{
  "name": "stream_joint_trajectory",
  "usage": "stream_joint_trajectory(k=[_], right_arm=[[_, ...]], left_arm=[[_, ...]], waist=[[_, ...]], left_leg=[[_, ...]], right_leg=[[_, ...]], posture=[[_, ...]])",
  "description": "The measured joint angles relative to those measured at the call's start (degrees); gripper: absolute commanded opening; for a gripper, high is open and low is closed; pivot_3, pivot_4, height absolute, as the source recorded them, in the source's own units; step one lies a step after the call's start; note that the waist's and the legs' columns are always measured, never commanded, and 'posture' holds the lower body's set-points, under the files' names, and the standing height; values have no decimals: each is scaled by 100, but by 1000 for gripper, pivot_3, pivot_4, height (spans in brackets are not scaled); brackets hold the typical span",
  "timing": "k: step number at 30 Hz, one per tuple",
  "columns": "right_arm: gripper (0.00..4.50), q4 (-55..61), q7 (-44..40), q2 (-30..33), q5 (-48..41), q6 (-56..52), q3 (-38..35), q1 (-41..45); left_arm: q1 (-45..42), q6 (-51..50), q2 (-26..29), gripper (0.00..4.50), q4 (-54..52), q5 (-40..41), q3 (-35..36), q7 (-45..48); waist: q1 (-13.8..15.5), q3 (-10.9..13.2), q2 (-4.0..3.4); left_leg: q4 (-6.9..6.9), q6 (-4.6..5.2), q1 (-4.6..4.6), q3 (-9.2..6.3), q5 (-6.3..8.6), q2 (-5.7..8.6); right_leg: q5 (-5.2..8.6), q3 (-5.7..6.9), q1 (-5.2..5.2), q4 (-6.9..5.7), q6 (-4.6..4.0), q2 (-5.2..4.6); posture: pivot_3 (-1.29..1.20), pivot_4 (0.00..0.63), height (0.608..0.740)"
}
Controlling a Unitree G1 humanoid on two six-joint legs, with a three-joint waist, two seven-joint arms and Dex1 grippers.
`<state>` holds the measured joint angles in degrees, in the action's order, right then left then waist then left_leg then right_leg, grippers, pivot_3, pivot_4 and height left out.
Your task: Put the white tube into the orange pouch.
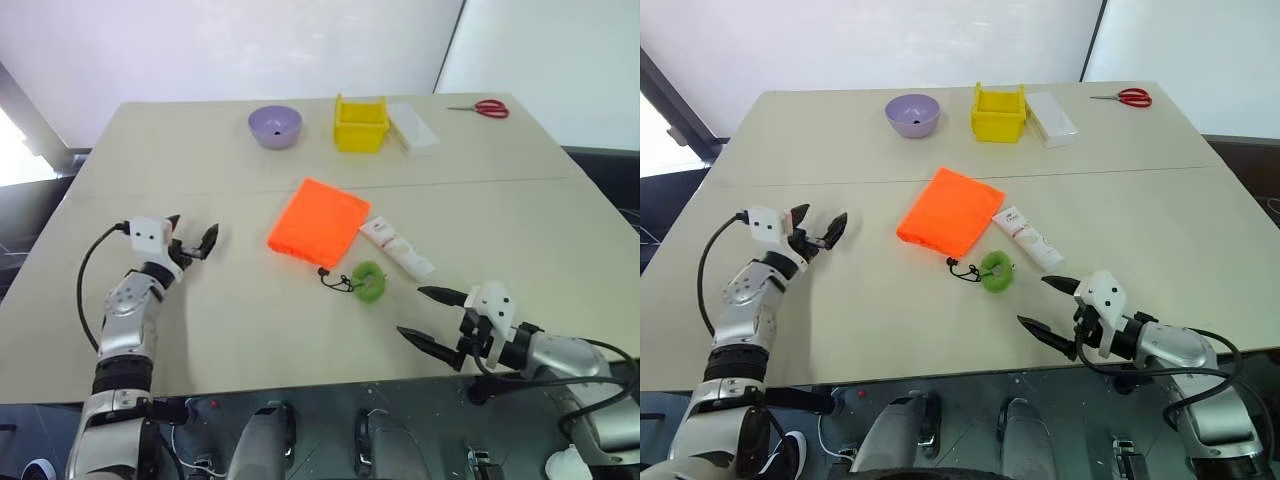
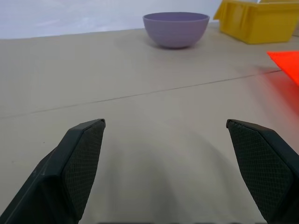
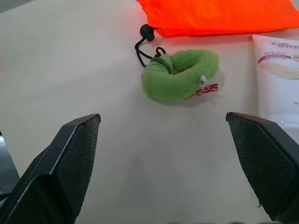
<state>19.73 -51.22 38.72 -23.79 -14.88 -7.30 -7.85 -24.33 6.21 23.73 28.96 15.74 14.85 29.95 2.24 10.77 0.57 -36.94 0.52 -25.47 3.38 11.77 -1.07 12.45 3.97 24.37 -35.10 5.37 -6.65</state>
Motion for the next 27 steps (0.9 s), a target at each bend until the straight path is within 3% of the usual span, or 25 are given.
stream_joint_trajectory(k=[9, 27], right_arm=[[4500, -152, -34, 42, 54, 73, -1, 120], [4500, -256, -62, 57, 101, 171, -7, 163]], left_arm=[[214, -266, 128, 4447, -394, 324, 23, 393], [215, -15, 185, 4447, -259, 242, 54, 355]], waist=[[-3, 0, 0], [0, 0, 0]], left_leg=[[2, 0, 0, 0, 0, -1], [2, 0, -1, 1, 1, -2]], right_leg=[[0, 3, 3, 0, 0, -2], [0, 6, 2, 0, 0, -4]], posture=[[0, 150, 740], [0, 150, 740]])
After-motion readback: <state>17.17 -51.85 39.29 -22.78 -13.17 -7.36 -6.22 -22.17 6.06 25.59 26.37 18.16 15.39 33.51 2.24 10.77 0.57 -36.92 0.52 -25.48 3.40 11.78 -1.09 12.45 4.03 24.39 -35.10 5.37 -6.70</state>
